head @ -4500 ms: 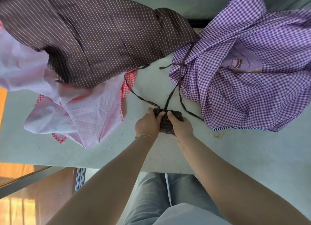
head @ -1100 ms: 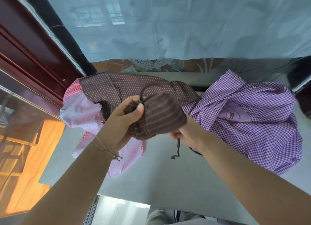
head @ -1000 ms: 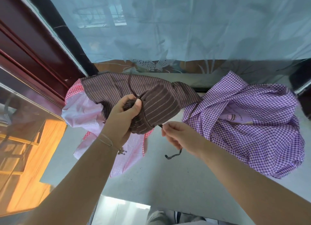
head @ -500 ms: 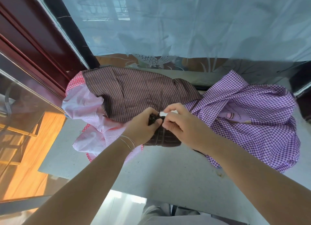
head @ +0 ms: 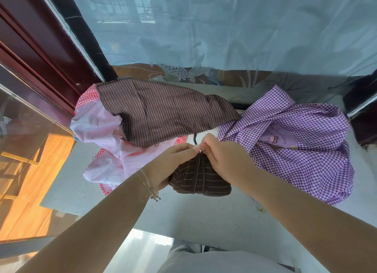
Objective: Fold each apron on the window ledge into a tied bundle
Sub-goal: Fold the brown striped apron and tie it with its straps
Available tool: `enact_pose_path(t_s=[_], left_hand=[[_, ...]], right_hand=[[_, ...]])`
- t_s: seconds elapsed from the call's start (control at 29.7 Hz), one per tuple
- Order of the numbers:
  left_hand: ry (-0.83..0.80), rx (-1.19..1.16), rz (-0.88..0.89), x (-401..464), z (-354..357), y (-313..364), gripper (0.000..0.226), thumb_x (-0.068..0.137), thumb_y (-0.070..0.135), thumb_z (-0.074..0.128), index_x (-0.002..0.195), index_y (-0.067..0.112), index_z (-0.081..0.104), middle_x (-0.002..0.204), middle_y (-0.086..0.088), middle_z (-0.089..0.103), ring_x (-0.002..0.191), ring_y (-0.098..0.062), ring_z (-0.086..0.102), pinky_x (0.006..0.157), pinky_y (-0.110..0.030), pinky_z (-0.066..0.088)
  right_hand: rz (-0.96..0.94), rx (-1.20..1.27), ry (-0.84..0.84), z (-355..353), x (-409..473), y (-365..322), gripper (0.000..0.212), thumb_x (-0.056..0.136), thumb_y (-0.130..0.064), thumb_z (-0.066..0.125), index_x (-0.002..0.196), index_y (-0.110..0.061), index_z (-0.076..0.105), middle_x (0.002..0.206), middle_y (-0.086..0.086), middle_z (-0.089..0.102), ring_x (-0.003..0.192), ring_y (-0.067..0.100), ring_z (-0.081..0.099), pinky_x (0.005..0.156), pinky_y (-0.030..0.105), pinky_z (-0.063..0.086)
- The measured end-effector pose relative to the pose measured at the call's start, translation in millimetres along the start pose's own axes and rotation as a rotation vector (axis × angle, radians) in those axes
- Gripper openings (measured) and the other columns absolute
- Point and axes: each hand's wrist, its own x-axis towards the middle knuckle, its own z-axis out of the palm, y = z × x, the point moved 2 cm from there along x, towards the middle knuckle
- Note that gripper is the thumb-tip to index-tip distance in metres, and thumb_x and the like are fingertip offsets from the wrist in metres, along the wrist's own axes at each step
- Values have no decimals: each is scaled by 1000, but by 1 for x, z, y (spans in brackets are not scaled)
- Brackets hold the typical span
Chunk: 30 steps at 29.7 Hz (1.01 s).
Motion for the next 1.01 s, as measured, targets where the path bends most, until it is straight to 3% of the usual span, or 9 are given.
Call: enact_pose_path(t_s=[0.13, 0.24, 0.37, 0.44, 0.54, 0.67, 0.84, 0.94, 1.01], left_hand=[[7, -165, -56, 8, -4, -7, 43, 93, 48, 53, 97, 6, 59, 98, -14, 66, 91, -29, 65, 98, -50, 48], [-8, 170, 45, 12, -1, -3, 48, 92, 53, 47, 108, 10, 58, 105, -16, 65, 95, -25, 67, 91, -40, 54], [-63, 635, 154, 7, 0, 16, 25, 92, 40, 52, 111, 23, 51, 92, 9, 58, 73, 12, 59, 62, -8, 47], [-67, 713, 183, 9, -2, 17, 23, 91, 30, 62, 110, 30, 50, 94, 13, 58, 76, 6, 60, 59, -8, 47], [14, 727, 305, 13, -5, 13, 20, 91, 22, 62, 107, 31, 53, 96, 11, 60, 86, -5, 60, 73, -19, 52], [61, 653, 397, 16, -14, 9, 24, 93, 18, 58, 102, 39, 52, 94, 15, 58, 86, -6, 59, 78, -29, 54], [209, 223, 277, 23, -32, 8, 21, 97, 8, 50, 109, 25, 54, 106, -9, 63, 88, -20, 67, 71, -33, 57], [124, -169, 170, 24, -60, 5, 19, 94, 10, 52, 113, 10, 54, 103, -12, 63, 84, -24, 66, 66, -35, 57], [-37, -239, 134, 22, -79, 1, 38, 86, 20, 68, 117, 6, 52, 103, -12, 63, 86, -25, 65, 71, -37, 57]], right_hand=[[23, 46, -64, 11, -15, 6, 56, 102, -46, 15, 88, -13, 58, 54, -16, 42, 37, 3, 38, 41, 3, 22], [28, 69, -70, 12, -11, 9, 58, 102, -48, 13, 90, -11, 56, 53, -12, 45, 37, 5, 43, 36, 14, 33], [-2, 17, -35, 3, -2, 11, 53, 103, -44, 18, 87, -11, 56, 54, -15, 37, 36, 2, 34, 36, 9, 21], [-14, 10, -14, 0, 1, 12, 54, 103, -44, 19, 86, -10, 57, 53, -16, 37, 37, 1, 31, 40, 5, 15], [-14, 55, 16, 0, 5, 13, 54, 102, -45, 21, 87, -9, 59, 53, -12, 44, 38, 1, 35, 41, 5, 18], [-16, 119, 35, -1, 7, 19, 52, 102, -46, 23, 88, -10, 57, 60, -11, 47, 44, 2, 41, 39, 8, 26], [99, 235, 62, -7, 4, 34, 37, 102, -35, 33, 86, -8, 52, 80, -1, 49, 63, 4, 46, 55, 13, 41], [419, 271, -12, -10, -4, 56, 29, 103, -27, 36, 80, -13, 45, 62, -4, 38, 50, 6, 33, 46, 16, 32], [711, 363, -24, -7, -10, 83, 33, 104, -27, 35, 74, -16, 42, 60, -2, 37, 51, 10, 33, 47, 18, 29]])
